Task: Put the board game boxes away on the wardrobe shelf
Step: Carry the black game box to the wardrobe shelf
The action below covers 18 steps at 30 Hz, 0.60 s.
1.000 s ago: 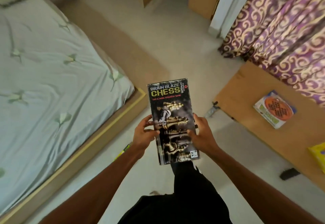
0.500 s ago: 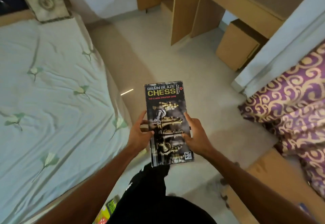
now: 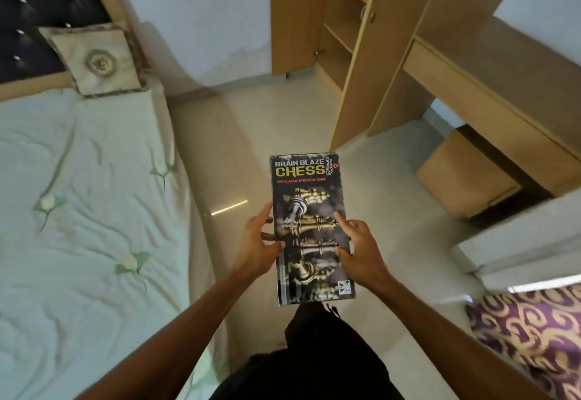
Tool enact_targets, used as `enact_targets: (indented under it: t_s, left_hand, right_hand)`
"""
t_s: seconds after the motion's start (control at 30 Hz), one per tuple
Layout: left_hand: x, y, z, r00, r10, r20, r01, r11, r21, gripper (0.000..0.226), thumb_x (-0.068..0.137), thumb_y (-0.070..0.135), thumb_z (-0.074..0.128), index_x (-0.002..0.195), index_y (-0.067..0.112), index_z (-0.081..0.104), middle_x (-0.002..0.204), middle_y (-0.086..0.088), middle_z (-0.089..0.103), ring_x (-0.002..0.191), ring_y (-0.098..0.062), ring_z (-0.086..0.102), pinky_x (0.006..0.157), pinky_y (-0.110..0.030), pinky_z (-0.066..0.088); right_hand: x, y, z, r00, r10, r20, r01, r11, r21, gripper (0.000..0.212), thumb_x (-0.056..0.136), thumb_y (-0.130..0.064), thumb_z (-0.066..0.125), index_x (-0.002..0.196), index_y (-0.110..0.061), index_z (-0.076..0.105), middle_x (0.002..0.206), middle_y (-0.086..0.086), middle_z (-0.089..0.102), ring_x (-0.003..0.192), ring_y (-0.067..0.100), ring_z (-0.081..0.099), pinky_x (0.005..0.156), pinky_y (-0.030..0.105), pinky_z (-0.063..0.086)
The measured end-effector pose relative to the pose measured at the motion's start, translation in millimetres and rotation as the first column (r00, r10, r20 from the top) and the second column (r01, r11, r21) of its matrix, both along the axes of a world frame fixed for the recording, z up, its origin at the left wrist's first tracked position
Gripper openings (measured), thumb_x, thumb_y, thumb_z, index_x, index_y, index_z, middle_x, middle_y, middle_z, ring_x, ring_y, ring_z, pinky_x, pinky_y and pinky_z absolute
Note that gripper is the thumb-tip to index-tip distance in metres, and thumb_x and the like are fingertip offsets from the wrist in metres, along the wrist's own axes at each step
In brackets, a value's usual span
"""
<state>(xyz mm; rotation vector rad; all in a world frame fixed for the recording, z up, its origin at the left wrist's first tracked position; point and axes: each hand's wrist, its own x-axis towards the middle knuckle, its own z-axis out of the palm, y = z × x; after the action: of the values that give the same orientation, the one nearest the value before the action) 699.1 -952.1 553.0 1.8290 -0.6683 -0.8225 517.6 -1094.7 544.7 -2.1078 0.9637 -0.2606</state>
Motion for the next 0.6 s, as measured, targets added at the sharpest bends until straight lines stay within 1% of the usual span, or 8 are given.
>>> enact_targets:
  t_s: [0.07, 0.17, 0.27, 0.33, 0.4, 0.47, 0.6]
  left_hand:
    - [51, -52, -1, 1.000, 0.002, 0.030, -0.002, 1.000, -0.002, 0.091, 0.077, 0.007, 0.075, 0.146, 0.042, 0.028, 0.124, -0.001, 0.049, 0.101, -0.021, 0.063, 0.073, -0.032, 0.059]
    - [118, -114, -9, 0.994, 0.008, 0.110, -0.009, 1.000, 0.011, 0.094, 0.077, 0.003, 0.073, 0.147, 0.041, 0.024, 0.124, -0.001, 0.050, 0.103, -0.021, 0.062, 0.076, -0.032, 0.058]
    - [193, -186, -14, 0.982, 0.013, 0.189, -0.024, 0.998, 0.055, 0.084, 0.079, 0.000, 0.071, 0.147, 0.032, 0.033, 0.125, -0.003, 0.050, 0.101, -0.019, 0.061, 0.069, -0.021, 0.054]
    - [240, -230, -10, 0.980, 0.040, 0.195, -0.058, 0.994, 0.087, 0.075, 0.079, -0.001, 0.070, 0.143, 0.027, 0.042, 0.128, -0.003, 0.052, 0.100, -0.017, 0.063, 0.065, -0.018, 0.054]
    - [289, -274, -3, 0.979, 0.066, 0.191, -0.084, 0.993, 0.085, 0.067, 0.080, 0.000, 0.070, 0.139, 0.025, 0.048, 0.130, -0.004, 0.053, 0.100, -0.017, 0.064, 0.067, -0.022, 0.057]
    - [336, -313, 6, 0.981, 0.082, 0.177, -0.097, 0.992, 0.080, 0.063, 0.081, 0.002, 0.070, 0.137, 0.025, 0.050, 0.131, -0.003, 0.052, 0.101, -0.018, 0.064, 0.068, -0.027, 0.059]
    - [418, -386, 18, 0.981, 0.101, 0.163, -0.114, 0.991, 0.073, 0.065, 0.081, 0.003, 0.071, 0.137, 0.026, 0.049, 0.130, 0.001, 0.050, 0.104, -0.015, 0.060, 0.066, -0.023, 0.056]
  right_hand:
    - [52, -52, -3, 1.000, 0.003, 0.010, -0.003, 1.000, 0.015, 0.077, 0.084, -0.003, 0.061, 0.147, -0.033, 0.029, 0.119, -0.002, 0.041, 0.102, 0.001, 0.045, 0.086, 0.004, 0.037]
    - [122, -118, -9, 0.999, 0.019, 0.026, -0.020, 1.000, 0.018, 0.078, 0.083, 0.000, 0.061, 0.147, -0.032, 0.030, 0.118, -0.003, 0.041, 0.099, -0.004, 0.046, 0.080, -0.001, 0.039]
    - [201, -191, -17, 0.998, 0.038, 0.042, -0.039, 0.999, 0.031, 0.077, 0.083, 0.001, 0.062, 0.147, -0.029, 0.031, 0.117, -0.002, 0.041, 0.099, -0.006, 0.046, 0.079, -0.003, 0.039]
    - [251, -238, -13, 0.997, 0.062, 0.042, -0.064, 0.997, 0.052, 0.077, 0.083, 0.002, 0.062, 0.148, -0.027, 0.032, 0.116, -0.001, 0.041, 0.097, -0.004, 0.047, 0.078, -0.004, 0.037]
    - [305, -285, -5, 0.996, 0.083, 0.039, -0.085, 0.995, 0.056, 0.076, 0.083, 0.002, 0.062, 0.148, -0.026, 0.032, 0.115, 0.000, 0.041, 0.096, 0.001, 0.047, 0.079, -0.004, 0.037]
    - [353, -328, 3, 0.993, 0.109, 0.042, -0.111, 0.993, 0.049, 0.076, 0.083, 0.001, 0.061, 0.148, -0.025, 0.031, 0.115, 0.000, 0.040, 0.099, 0.004, 0.047, 0.079, -0.005, 0.036]
    - [439, -406, 10, 0.990, 0.142, 0.027, -0.143, 0.990, 0.023, 0.077, 0.084, -0.001, 0.061, 0.148, -0.027, 0.028, 0.117, 0.000, 0.040, 0.103, 0.007, 0.048, 0.080, -0.005, 0.036]
